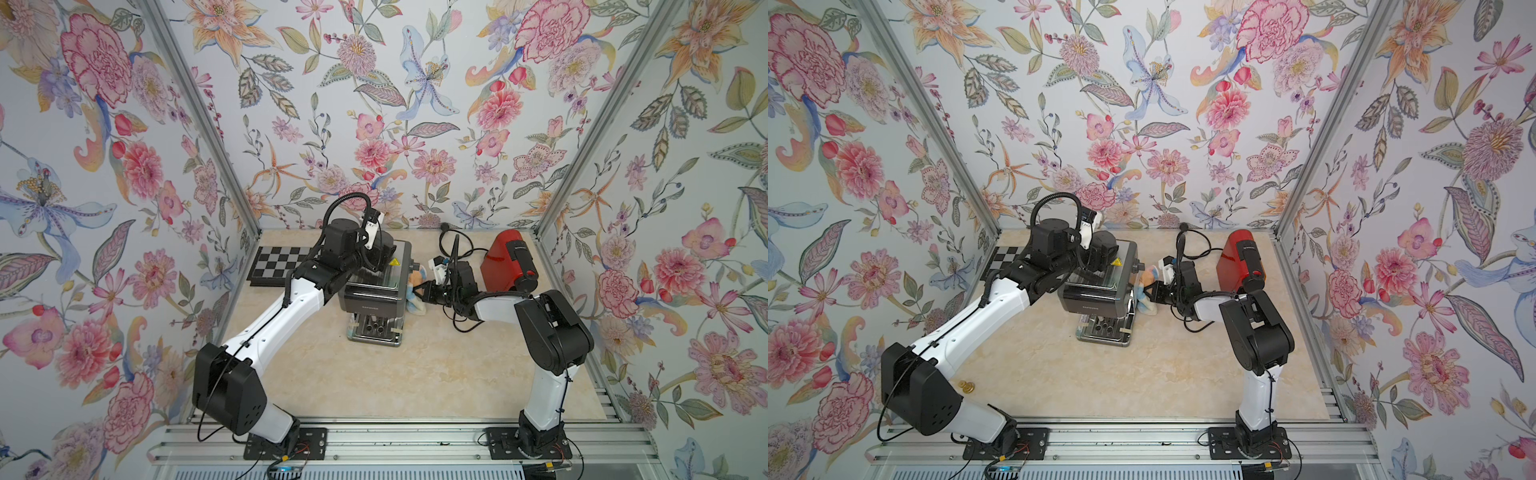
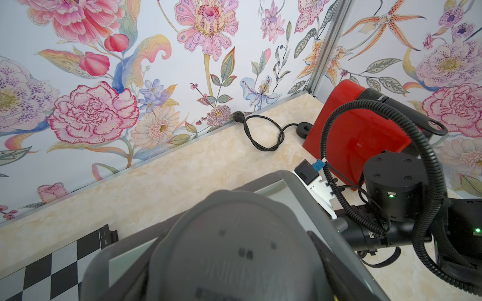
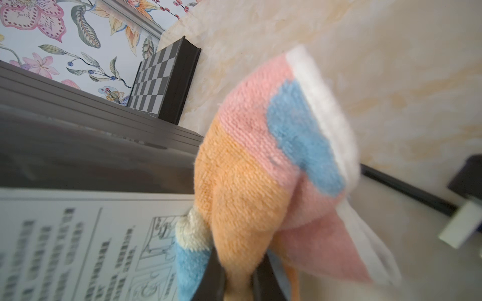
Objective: Wipe the surface of a coffee machine
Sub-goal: Wipe the dirt from the surface of the coffee machine.
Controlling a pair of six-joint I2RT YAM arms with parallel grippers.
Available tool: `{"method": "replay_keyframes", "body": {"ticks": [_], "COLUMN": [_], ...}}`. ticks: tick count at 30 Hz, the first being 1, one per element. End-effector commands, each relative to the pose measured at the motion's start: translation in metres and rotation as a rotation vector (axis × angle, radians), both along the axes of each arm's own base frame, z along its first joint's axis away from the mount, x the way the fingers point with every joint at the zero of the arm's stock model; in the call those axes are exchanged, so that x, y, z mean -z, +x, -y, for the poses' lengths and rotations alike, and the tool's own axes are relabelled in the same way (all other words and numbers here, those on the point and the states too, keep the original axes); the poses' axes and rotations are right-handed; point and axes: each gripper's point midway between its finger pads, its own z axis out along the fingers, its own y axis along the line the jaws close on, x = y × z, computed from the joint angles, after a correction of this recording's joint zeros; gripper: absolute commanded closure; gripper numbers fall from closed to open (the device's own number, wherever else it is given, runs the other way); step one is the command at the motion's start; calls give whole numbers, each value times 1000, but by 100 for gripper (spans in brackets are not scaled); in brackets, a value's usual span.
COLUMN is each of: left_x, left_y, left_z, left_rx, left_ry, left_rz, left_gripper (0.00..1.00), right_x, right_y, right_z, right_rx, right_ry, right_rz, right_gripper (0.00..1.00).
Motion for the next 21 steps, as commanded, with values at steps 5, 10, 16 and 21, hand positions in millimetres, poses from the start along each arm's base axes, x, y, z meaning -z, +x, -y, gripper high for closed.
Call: {"method": "replay_keyframes", "body": {"ticks": [5,10,16,21], "left_x": [49,50,51,50], "left_y": [-15,-15,-16,-15], "left_z": [-4,-2,-4,-3], "left_rx": [20,25,21,25], "left_ry": [71,61,72,68], "left_rz": [-146,-147,-144,-142], "left_gripper": [52,52,52,52], "right_x": [12,-21,-100,-136], "right_y": [-67,-85,-110,-119], "right_z": [-38,-36,-37,-24], "right_rx": [-185,-196,-209,-189], "right_ry": [-45,6,27,20], "right_rz": [-45,-9,145,218], "right_gripper": [100,100,100,100]}}
